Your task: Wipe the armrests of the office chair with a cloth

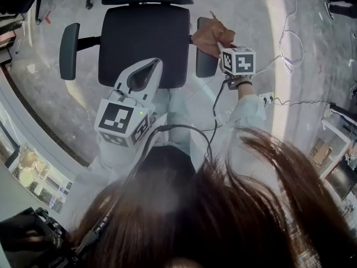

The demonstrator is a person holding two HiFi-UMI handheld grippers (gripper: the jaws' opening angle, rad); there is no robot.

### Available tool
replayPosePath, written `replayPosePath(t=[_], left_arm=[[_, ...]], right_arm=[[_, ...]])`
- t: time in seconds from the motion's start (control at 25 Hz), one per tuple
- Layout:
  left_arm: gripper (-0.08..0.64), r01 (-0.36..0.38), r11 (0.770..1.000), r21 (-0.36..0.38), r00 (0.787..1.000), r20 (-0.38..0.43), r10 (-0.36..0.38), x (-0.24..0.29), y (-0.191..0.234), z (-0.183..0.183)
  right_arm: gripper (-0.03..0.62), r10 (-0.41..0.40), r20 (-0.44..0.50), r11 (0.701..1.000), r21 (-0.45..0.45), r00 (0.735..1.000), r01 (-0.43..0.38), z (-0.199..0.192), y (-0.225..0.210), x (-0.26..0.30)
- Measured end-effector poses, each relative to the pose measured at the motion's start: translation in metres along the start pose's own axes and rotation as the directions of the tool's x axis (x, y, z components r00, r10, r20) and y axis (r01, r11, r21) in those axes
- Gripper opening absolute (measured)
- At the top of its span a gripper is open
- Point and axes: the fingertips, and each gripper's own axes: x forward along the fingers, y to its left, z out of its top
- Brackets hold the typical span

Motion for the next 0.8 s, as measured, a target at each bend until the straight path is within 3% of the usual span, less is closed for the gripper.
replayPosePath(t=[0.24,0.44,0.68,0.8], left_arm=[[0.003,0.032,0.999,0.017,0.999,-0.003,-0.032,0.005,-0.010,0.003],[0.003,0.051,0.998,0.028,0.999,-0.010,-0.051,0.008,-0.017,0.003],[0.003,0.060,0.998,0.032,0.998,-0.018,-0.059,0.008,-0.019,0.000],[0.003,0.061,0.998,0.028,0.998,-0.021,-0.060,0.008,-0.020,-0.001]], right_arm=[[0.038,0.052,-0.001,0.999,-0.002,0.999,-0.052,-0.055,0.035,-0.033],[0.038,0.067,0.021,0.996,0.052,0.998,-0.068,-0.086,0.060,-0.053],[0.038,0.070,0.032,0.992,0.104,0.997,-0.073,-0.099,0.069,-0.057],[0.038,0.044,0.044,0.995,0.086,0.998,-0.048,-0.090,0.063,-0.055]])
